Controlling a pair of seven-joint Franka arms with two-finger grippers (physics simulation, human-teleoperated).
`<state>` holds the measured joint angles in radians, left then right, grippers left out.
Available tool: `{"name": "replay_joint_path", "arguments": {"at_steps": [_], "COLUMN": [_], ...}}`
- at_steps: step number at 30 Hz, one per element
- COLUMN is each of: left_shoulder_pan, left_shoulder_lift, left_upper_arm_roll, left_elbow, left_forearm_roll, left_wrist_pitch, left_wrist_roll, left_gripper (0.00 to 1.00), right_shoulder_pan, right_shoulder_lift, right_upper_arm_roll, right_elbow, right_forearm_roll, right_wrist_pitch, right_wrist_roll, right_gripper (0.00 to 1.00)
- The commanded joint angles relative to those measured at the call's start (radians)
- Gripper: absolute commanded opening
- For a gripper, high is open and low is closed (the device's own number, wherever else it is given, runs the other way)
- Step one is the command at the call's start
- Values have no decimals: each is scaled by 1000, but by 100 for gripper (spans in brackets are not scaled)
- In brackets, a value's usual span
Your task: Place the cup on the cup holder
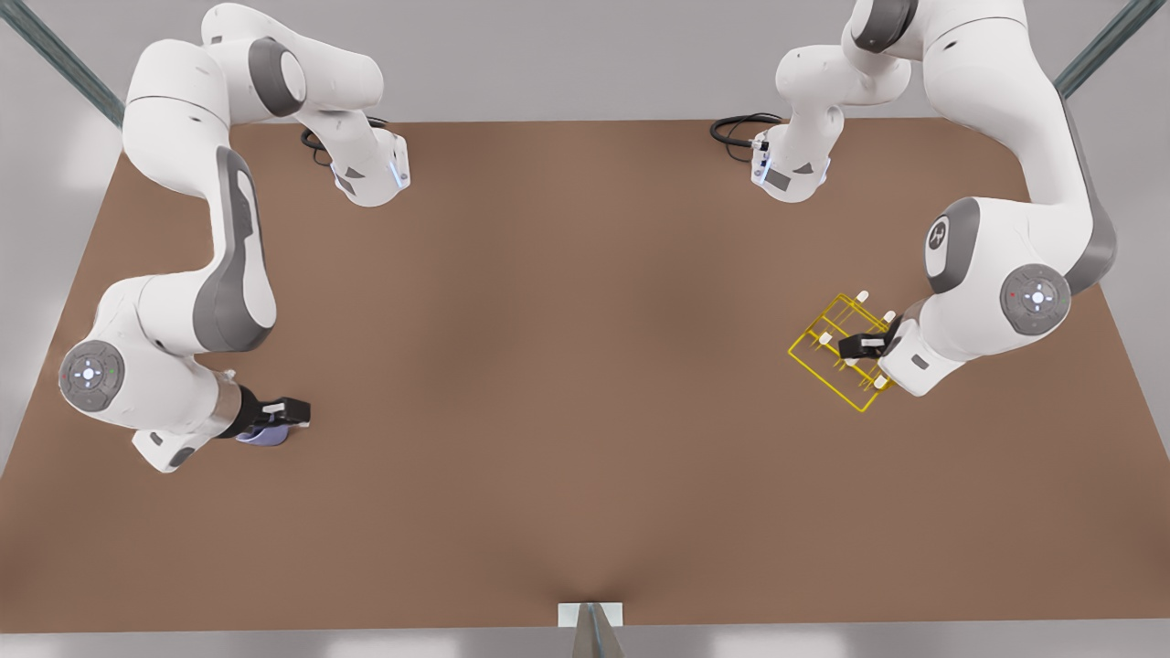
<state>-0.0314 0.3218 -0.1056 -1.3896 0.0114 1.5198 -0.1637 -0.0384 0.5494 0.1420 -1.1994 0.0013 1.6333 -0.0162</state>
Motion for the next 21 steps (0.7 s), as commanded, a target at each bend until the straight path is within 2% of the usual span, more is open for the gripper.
{"name": "replay_joint_path", "arguments": {"at_steps": [1,3,6,11,14,15,17,19,21], "left_shoulder_pan": [-1,-1,-2,-4,-4,-4,-4,-4,-4], "left_shoulder_lift": [-1,-1,-1,5,5,5,5,5,6], "left_upper_arm_roll": [0,0,0,0,0,0,0,0,0], "left_elbow": [0,-2,-5,-5,-5,-5,-5,-5,-2], "left_forearm_roll": [-1,-1,-1,-1,-1,-1,-1,1,4], "left_wrist_pitch": [-10,-10,-12,-12,-12,-10,-10,-12,-10], "left_wrist_roll": [-37,-40,-42,-54,-56,-56,-56,-56,-54], "left_gripper": [100,100,100,100,100,100,100,100,100], "right_shoulder_pan": [2,-6,-50,-80,-110,-127,-256,-317,-331], "right_shoulder_lift": [-26,-54,-62,-9,14,12,9,7,0], "right_upper_arm_roll": [5,7,4,5,16,28,160,225,248], "right_elbow": [-95,-167,-164,-178,-161,-163,-204,-249,-298], "right_forearm_roll": [-6,-9,-40,-73,-78,-76,-112,-147,-161], "right_wrist_pitch": [114,178,198,365,367,367,395,419,447], "right_wrist_roll": [101,121,110,99,4,-10,-24,-27,-28], "right_gripper": [100,100,100,100,100,100,100,100,100]}}
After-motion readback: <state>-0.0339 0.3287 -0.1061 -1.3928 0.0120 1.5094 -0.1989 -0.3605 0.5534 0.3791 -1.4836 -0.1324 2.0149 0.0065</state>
